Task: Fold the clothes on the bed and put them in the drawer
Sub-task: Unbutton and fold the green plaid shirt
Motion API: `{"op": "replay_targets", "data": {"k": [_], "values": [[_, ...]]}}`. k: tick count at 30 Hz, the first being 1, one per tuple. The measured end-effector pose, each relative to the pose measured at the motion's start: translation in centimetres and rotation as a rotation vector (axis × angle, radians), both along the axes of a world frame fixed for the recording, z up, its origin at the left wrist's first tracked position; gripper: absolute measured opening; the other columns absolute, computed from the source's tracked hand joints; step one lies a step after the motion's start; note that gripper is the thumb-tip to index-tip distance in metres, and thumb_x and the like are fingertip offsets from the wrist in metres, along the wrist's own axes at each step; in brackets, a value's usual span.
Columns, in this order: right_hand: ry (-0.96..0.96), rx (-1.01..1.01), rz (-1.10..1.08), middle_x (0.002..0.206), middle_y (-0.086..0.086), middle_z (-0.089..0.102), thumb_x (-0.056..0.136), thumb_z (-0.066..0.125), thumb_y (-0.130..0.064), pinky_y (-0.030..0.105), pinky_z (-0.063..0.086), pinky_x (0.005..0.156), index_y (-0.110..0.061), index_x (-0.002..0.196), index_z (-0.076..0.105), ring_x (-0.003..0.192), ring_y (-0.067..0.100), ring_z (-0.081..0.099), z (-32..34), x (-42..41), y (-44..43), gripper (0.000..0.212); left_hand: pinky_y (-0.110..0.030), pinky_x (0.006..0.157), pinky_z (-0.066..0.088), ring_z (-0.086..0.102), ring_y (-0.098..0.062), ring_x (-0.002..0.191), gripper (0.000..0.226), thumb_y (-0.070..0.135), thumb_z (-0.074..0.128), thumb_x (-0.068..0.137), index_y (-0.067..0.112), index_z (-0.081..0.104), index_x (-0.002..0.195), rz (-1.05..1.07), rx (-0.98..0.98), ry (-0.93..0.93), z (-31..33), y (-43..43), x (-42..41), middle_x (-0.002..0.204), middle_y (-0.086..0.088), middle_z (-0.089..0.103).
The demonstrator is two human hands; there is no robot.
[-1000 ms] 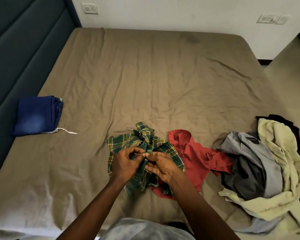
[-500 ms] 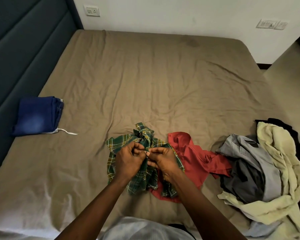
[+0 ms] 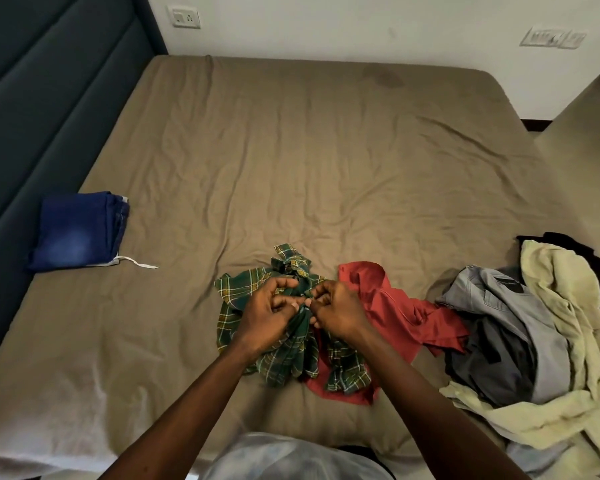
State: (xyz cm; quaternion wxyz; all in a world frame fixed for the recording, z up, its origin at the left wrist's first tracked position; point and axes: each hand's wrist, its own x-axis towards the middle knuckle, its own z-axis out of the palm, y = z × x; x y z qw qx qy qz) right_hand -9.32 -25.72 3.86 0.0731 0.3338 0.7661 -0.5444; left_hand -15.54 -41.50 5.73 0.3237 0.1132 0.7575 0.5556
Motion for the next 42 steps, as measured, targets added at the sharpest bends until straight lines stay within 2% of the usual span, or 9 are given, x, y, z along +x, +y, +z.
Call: {"op": "replay_targets", "data": {"k": [4,9,13,18,24,30,34,39,42], "values": [[-0.002,-0.005,-0.012,0.074,0.003,0.069,0.090,0.068,-0.008,0.054,0.061,0.069,-0.027,0.091,0.063,0.062,0.020,0.069,-0.6,0.2,-0.1,0.020,-0.040,0.079,0.063,0.076,-0.018,0.094,0.029,0.005,0.065,0.097,0.023,0.064,0.120,0.064,0.038,-0.166,-0.9,0.3,-0.1,0.101,-0.002,0.080],[0.095,0.289,-0.097,0.072,-0.007,0.064,0.089,0.066,-0.019,0.031,0.047,0.060,-0.022,0.086,0.066,0.063,0.009,0.057,-0.8,0.6,-1.4,0.005,-0.025,0.053,0.051,0.066,-0.015,0.063,0.012,0.009,0.066,0.098,0.003,0.076,0.099,0.181,-0.012,-0.497,-2.2,2.2,0.1,0.078,-0.009,0.074],[0.107,0.348,0.018,0.107,-0.002,0.071,0.098,0.056,-0.020,0.033,0.054,0.081,-0.019,0.112,0.073,0.092,0.015,0.065,-0.9,0.6,-1.9,0.022,-0.023,0.044,0.045,0.060,-0.014,0.050,0.021,0.015,0.072,0.094,-0.005,0.074,0.097,0.296,0.067,-0.646,-2.3,3.1,-0.4,0.067,-0.007,0.068],[0.144,-0.054,-0.144,0.098,-0.002,0.075,0.097,0.061,-0.007,0.038,0.063,0.071,-0.025,0.111,0.072,0.080,0.015,0.071,-1.3,0.6,0.1,0.025,-0.029,0.063,0.059,0.073,-0.023,0.073,0.014,0.003,0.073,0.090,-0.006,0.073,0.101,0.341,0.117,-0.600,-3.4,3.1,-1.1,0.092,-0.022,0.075],[0.189,-0.297,-0.212,0.094,0.014,0.076,0.095,0.069,-0.006,0.044,0.062,0.081,-0.011,0.101,0.075,0.084,0.028,0.073,-1.7,-0.6,1.3,0.009,-0.025,0.059,0.058,0.069,-0.016,0.065,0.003,0.000,0.074,0.089,0.001,0.074,0.086,0.304,0.088,-0.417,-3.1,3.7,-2.1,0.077,-0.012,0.074],[0.230,-0.313,-0.124,0.088,0.018,0.075,0.090,0.075,-0.005,0.028,0.060,0.069,-0.001,0.099,0.074,0.074,0.017,0.069,-1.4,-1.4,2.8,0.010,-0.022,0.065,0.057,0.065,-0.010,0.065,0.020,-0.005,0.075,0.084,0.012,0.073,0.074,0.268,0.042,-0.229,-3.6,4.3,-2.8,0.070,-0.002,0.072],[0.175,-0.378,-0.123,0.075,0.006,0.071,0.092,0.072,-0.004,0.024,0.058,0.063,-0.004,0.095,0.073,0.065,0.012,0.066,-1.4,-2.0,3.3,0.002,-0.020,0.061,0.054,0.062,-0.008,0.061,0.020,-0.009,0.071,0.086,0.009,0.068,0.077,0.230,0.106,-0.280,-3.9,4.8,-3.1,0.066,0.000,0.068],[0.071,-0.977,-0.316,0.085,0.010,0.068,0.098,0.057,0.001,0.025,0.057,0.063,-0.004,0.101,0.068,0.069,0.015,0.065,-1.3,-1.6,3.9,0.013,-0.025,0.063,0.058,0.066,-0.013,0.066,0.020,-0.011,0.069,0.086,0.008,0.066,0.082,0.122,0.154,-0.376,-3.7,4.6,-4.2,0.074,-0.006,0.069],[0.067,-1.029,-0.335,0.088,0.009,0.071,0.099,0.058,-0.002,0.031,0.059,0.073,-0.005,0.104,0.068,0.076,0.017,0.069,-1.6,-1.3,4.0,0.012,-0.026,0.067,0.058,0.066,-0.016,0.070,0.015,-0.007,0.073,0.085,0.007,0.069,0.084,0.080,0.120,-0.379,-3.8,4.4,-4.6,0.077,-0.009,0.070]]}}
